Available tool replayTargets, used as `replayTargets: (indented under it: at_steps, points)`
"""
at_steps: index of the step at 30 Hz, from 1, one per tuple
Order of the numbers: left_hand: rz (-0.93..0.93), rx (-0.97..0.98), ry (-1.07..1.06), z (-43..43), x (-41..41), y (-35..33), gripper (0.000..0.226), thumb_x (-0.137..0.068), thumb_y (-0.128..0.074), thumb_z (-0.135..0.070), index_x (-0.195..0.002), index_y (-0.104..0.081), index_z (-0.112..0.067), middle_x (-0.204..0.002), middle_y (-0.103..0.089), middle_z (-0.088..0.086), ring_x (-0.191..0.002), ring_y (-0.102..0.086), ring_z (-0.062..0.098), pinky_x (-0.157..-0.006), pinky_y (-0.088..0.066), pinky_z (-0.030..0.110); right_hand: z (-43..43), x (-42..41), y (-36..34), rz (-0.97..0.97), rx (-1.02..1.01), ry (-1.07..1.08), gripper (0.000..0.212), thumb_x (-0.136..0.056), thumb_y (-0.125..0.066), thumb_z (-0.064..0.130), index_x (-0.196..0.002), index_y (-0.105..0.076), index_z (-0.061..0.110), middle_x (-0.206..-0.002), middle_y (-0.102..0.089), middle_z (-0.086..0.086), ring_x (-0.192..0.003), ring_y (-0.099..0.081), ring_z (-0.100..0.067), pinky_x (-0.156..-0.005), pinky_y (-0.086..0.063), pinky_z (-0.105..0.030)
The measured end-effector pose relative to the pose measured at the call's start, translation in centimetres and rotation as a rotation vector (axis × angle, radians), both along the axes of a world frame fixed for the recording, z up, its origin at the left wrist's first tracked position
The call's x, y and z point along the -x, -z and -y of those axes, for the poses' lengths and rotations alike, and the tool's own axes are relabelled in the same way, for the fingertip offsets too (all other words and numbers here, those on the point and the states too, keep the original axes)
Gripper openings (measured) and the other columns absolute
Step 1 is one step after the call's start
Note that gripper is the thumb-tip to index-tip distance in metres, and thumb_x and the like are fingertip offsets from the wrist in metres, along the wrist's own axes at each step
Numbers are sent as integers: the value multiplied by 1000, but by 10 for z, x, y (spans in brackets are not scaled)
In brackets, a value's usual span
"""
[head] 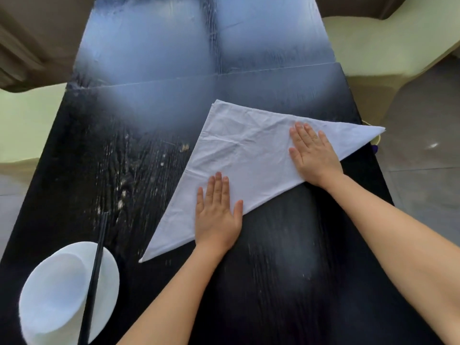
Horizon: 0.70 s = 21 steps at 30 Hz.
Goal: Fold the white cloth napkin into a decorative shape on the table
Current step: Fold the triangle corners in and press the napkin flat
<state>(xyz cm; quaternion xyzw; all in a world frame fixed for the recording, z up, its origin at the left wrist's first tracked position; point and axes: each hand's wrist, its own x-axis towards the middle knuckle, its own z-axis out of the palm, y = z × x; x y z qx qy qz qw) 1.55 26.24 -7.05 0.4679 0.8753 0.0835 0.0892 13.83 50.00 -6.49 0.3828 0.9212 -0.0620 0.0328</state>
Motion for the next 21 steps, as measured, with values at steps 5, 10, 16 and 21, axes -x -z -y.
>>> replayTargets:
  at_steps: [5,10,16,21]
  points:
    - [-52,0,-79,73,24,5,67,-91,-15,-48,-146,-6,-11,-156,-3,2,-144,2,11,-116,10,31,-7,-4,-4,10,32,-36,70,-86,-1,50,-149,-4,20,-158,0,2,-145,3,-12,-117,6,-35]
    - [-59,17,-74,84,26,4,67,-91,-20,-47,-146,-12,-8,-156,-8,6,-143,1,9,-117,8,30,-2,0,-22,61,64,86,59,-98,-10,40,-148,0,13,-159,4,-4,-146,5,-17,-116,6,-37]
    - [-62,37,-60,82,29,2,67,-88,-28,-39,-141,-27,2,-151,-27,16,-140,-14,18,-116,4,31,192,69,-16,-66,254,-550,71,-85,5,43,-148,-5,12,-158,-3,-5,-146,1,-18,-115,10,-34]
    - [-81,33,-66,84,27,4,69,-90,-24,-44,-144,-21,-2,-154,-17,11,-143,-10,16,-116,8,30,159,38,-7,-35,160,-486,73,-81,9,47,-148,1,20,-155,9,7,-144,8,-12,-111,18,-30]
